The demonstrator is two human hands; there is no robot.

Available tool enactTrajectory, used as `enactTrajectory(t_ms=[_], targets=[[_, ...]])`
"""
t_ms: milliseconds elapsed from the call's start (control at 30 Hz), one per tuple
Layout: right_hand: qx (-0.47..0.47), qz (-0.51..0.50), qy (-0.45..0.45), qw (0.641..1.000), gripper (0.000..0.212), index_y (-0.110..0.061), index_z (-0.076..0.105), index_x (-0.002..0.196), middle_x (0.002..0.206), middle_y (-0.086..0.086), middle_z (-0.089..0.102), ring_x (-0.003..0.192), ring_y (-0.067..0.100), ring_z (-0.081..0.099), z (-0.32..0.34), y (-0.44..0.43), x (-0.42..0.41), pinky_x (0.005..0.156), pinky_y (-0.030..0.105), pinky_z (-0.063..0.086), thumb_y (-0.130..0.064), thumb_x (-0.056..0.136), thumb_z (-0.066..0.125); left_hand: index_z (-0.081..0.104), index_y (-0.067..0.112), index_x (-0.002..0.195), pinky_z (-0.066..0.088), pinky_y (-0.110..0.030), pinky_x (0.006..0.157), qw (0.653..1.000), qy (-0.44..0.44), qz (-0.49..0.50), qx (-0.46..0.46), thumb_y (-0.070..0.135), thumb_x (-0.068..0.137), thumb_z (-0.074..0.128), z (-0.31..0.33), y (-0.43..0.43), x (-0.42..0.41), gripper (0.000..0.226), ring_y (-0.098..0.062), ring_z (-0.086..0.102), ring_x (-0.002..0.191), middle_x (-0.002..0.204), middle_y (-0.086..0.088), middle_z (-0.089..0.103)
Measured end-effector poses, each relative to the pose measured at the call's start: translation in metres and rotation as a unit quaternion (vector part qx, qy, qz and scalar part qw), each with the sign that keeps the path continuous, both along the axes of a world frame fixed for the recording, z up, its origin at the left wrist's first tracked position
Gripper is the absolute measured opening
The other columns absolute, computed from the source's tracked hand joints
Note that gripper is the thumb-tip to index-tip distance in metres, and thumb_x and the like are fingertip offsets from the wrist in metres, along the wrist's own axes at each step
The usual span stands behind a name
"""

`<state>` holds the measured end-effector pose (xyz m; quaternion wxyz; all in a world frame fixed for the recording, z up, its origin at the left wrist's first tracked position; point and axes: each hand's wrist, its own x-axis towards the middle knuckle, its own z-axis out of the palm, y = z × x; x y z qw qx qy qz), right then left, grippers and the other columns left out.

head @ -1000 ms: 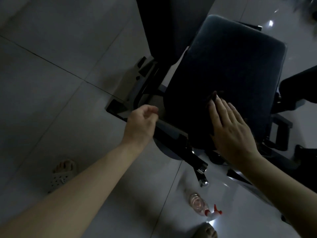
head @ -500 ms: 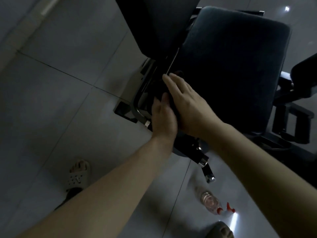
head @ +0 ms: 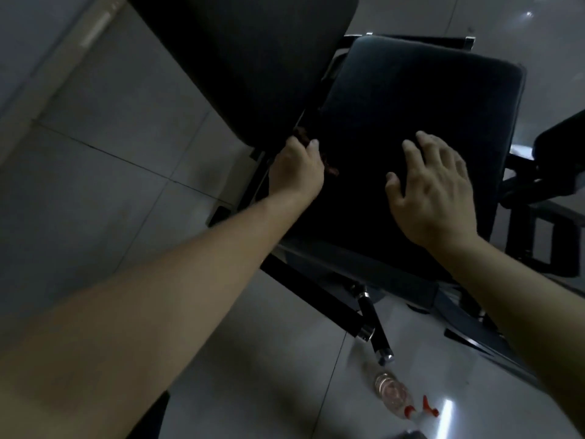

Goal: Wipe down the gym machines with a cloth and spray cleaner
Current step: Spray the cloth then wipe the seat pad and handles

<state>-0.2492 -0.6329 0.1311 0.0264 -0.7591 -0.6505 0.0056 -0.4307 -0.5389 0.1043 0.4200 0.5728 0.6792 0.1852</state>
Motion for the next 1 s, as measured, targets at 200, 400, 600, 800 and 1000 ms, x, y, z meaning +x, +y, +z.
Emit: enactTrajectory(t_ms=[200,400,600,800,1000], targets=[[-0.006,-0.002,0.003,1.000,0.061,-0.009,0.035,0.150,0.159,0.016,0.031,0.150,0.030,0.023,0.000,0.000,-0.002,0.123,0.047,0.019,-0.045,0.101,0.038,0.052,0.007,0.141,0.043,-0.023,0.088,0.999,-0.018,-0.041,0.000,0.050,0.106,0.043,0.001,0.017,-0.004,0.056,-0.025,0.059,0.123,0.131,-0.008,0.063],[-0.013,-0.003,0.000,1.000,0.061,-0.008,0.034,0.150,0.160,0.017,0.030,0.150,0.030,0.022,0.001,0.001,-0.001,0.124,0.047,0.018,-0.044,0.102,0.038,0.053,0.011,0.131,0.035,-0.013,0.068,0.996,-0.006,-0.012,0.089,0.044,0.105,0.048,-0.012,-0.059,-0.026,0.041,-0.014,0.060,0.099,0.113,0.001,0.061],[-0.010,-0.005,0.002,1.000,0.062,-0.010,0.035,0.150,0.160,0.015,0.030,0.150,0.030,0.022,-0.002,0.002,0.001,0.123,0.047,0.019,-0.046,0.101,0.039,0.052,-0.001,0.128,0.040,-0.033,0.081,0.987,0.141,-0.051,0.064,0.049,0.109,0.030,-0.001,0.050,0.044,0.058,-0.034,0.063,0.115,0.127,-0.019,0.064],[-0.008,-0.005,0.012,1.000,0.062,-0.011,0.035,0.150,0.159,0.015,0.030,0.150,0.029,0.022,-0.002,0.005,0.003,0.124,0.046,0.018,-0.047,0.100,0.041,0.051,0.000,0.126,0.041,-0.034,0.068,0.974,0.187,-0.062,0.115,0.042,0.110,0.031,-0.006,-0.004,0.012,0.049,-0.034,0.068,0.097,0.111,-0.019,0.068],[-0.022,0.027,0.014,0.999,0.050,-0.011,0.050,0.132,0.134,0.016,0.045,0.126,0.036,0.042,0.014,0.026,0.023,0.106,0.048,0.035,-0.045,0.095,0.048,0.039,-0.003,0.142,0.045,-0.040,0.087,0.981,0.177,-0.066,0.052,0.043,0.109,0.036,0.005,-0.030,0.003,0.057,-0.038,0.057,0.119,0.135,-0.024,0.052]])
